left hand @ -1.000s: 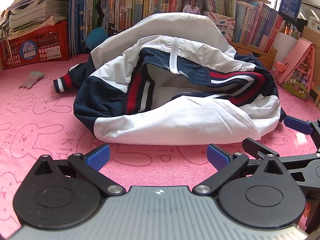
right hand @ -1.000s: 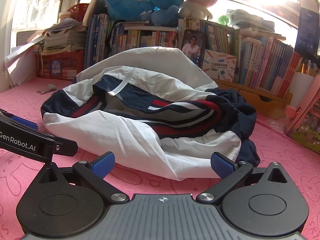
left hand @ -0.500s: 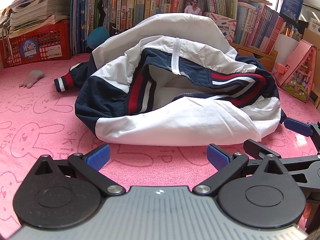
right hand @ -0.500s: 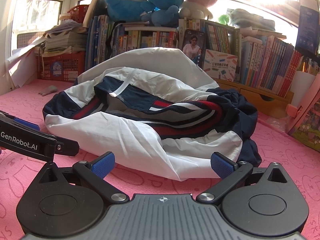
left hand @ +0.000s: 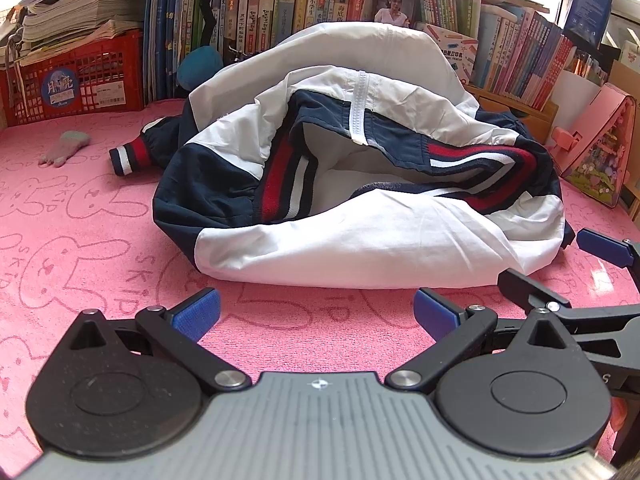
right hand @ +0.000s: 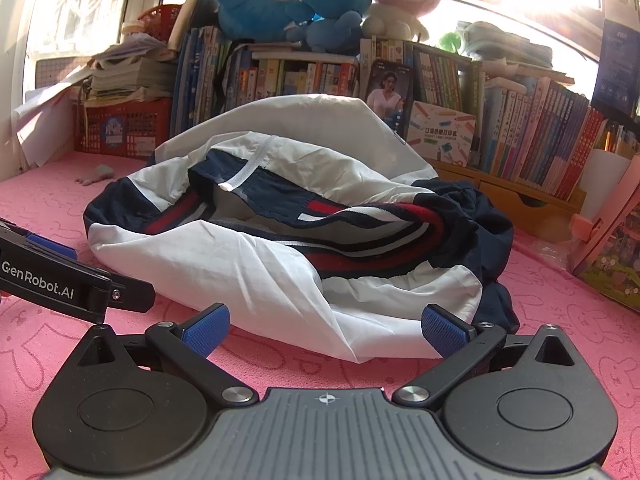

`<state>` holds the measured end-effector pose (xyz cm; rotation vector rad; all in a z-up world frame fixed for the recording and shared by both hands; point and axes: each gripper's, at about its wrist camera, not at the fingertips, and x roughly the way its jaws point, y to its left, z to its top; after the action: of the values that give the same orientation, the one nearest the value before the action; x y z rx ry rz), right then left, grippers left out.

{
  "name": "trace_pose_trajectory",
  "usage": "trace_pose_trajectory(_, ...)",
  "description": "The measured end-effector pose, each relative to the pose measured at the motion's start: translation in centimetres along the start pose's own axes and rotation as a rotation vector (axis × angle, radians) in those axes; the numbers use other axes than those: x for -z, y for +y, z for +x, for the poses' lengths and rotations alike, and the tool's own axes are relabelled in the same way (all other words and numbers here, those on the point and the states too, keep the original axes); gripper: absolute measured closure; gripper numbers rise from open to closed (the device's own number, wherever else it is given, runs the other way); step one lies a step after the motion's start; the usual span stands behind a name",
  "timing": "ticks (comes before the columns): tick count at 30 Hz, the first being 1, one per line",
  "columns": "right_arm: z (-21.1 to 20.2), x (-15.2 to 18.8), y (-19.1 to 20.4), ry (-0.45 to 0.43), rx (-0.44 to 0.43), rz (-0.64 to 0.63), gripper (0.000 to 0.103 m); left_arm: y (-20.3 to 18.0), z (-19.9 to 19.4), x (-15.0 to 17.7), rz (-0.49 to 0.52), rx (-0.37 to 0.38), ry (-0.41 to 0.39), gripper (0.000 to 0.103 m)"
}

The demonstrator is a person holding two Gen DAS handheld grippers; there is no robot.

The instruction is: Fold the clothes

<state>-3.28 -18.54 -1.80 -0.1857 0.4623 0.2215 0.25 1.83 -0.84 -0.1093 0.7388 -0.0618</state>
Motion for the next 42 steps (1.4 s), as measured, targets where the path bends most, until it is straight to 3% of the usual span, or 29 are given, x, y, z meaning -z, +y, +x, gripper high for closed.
trace_pose_trajectory(5,0.7,-2.6,-2.7,-0.062,0.074,0.089,0.0,1.2,-0.4,-0.3,-0.011,-0.023,-0.011,0.0)
trace_pose_trajectory(8,3.0,-4.6,-3.9,-0.033,0.097,0.094,0.0,2.1,-0.6,-0.7,-0.03,-0.05,-0.029,0.0)
trace_pose_trajectory(14,8.6,-4.4,0.8,0.006,0.21,-0.321,0.0,3.6,-0.3,-1.0,-0.062,-0.09,-0.026,0.0)
trace_pose_trajectory(17,11.1,-4.6,2.5,0.009,0.251,-0.393,0.004,4.0,0.1,-1.4,-0.058,-0.116,-0.032,0.0)
trace_pose_trajectory(18,11.9,-5.0,2.5,0.015,0.267,-0.379,0.008,4.1,0.2,-1.6,-0.054,-0.124,-0.039,0.0)
trace_pose_trajectory(19,12.4,-5.3,2.3,0.019,0.283,-0.359,0.021,4.1,0.3,-1.9,-0.047,-0.133,-0.048,0.0)
trace_pose_trajectory(20,12.6,-5.6,1.9,0.017,0.305,-0.339,0.042,4.1,0.3,-2.1,-0.038,-0.14,-0.057,0.0)
trace_pose_trajectory(22,12.1,-6.2,0.7,-0.007,0.336,-0.284,0.055,3.9,0.6,-2.7,-0.007,-0.145,-0.079,0.0)
trace_pose_trajectory(27,8.0,-7.6,-3.2,-0.132,0.343,-0.137,0.062,1.8,2.2,-4.2,0.04,-0.119,-0.142,0.0)
trace_pose_trajectory(33,3.3,-9.2,-6.3,-0.219,0.261,0.013,0.068,-2.1,4.4,-5.0,0.028,-0.024,-0.195,0.0)
trace_pose_trajectory(37,0.9,-9.1,-6.9,-0.242,0.219,0.03,0.068,-3.8,4.9,-5.5,0.08,-0.084,-0.242,0.0)
trace_pose_trajectory(42,-0.5,-7.9,-7.9,-0.245,0.227,0.024,0.067,-0.9,2.8,-6.3,0.068,-0.235,-0.35,0.0)
